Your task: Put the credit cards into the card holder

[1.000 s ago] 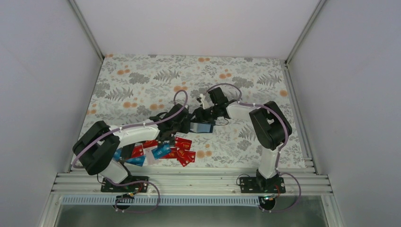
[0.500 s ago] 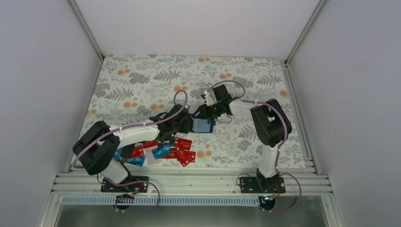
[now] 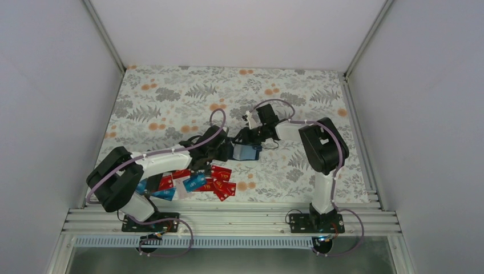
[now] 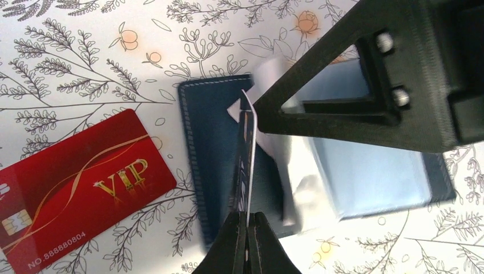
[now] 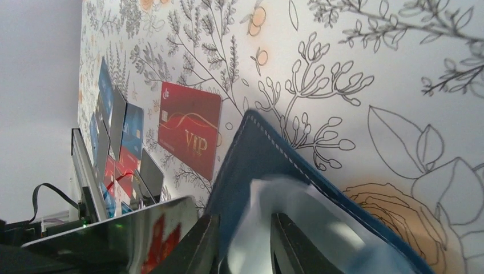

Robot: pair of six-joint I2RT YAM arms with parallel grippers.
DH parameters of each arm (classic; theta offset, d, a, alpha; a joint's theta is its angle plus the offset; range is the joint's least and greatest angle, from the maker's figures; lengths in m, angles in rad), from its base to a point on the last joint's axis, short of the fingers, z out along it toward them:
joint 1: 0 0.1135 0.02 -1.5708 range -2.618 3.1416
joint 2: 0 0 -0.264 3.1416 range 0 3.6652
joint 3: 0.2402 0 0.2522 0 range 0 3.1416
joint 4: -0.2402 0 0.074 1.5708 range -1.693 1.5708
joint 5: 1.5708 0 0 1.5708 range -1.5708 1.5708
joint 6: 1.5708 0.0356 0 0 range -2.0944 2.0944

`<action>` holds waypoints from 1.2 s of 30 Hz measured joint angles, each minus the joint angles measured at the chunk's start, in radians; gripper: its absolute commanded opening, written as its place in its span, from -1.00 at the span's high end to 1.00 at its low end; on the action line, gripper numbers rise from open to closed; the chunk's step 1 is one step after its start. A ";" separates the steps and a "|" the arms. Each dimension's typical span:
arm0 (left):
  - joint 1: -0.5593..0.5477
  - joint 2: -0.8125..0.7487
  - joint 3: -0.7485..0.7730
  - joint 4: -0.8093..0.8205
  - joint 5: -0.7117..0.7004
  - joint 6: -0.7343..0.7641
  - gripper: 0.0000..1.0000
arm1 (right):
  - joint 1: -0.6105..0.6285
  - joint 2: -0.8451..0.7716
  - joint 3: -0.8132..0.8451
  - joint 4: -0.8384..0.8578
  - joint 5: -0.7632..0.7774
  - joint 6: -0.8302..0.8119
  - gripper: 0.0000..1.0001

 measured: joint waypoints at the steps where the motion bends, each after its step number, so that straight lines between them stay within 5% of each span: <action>1: 0.001 -0.006 -0.003 0.000 0.003 0.006 0.95 | 0.002 0.005 -0.002 0.006 -0.003 0.000 0.37; 7: 0.000 -0.092 -0.038 -0.016 0.052 0.032 0.95 | 0.008 0.039 -0.002 0.057 -0.059 0.011 -0.13; 19: 0.000 -0.261 -0.042 -0.026 0.121 0.064 0.95 | 0.008 0.069 0.009 0.117 -0.104 0.024 -0.15; 36: 0.005 -0.093 -0.122 0.209 0.100 -0.160 0.95 | -0.011 0.070 0.010 0.132 -0.097 0.042 -0.17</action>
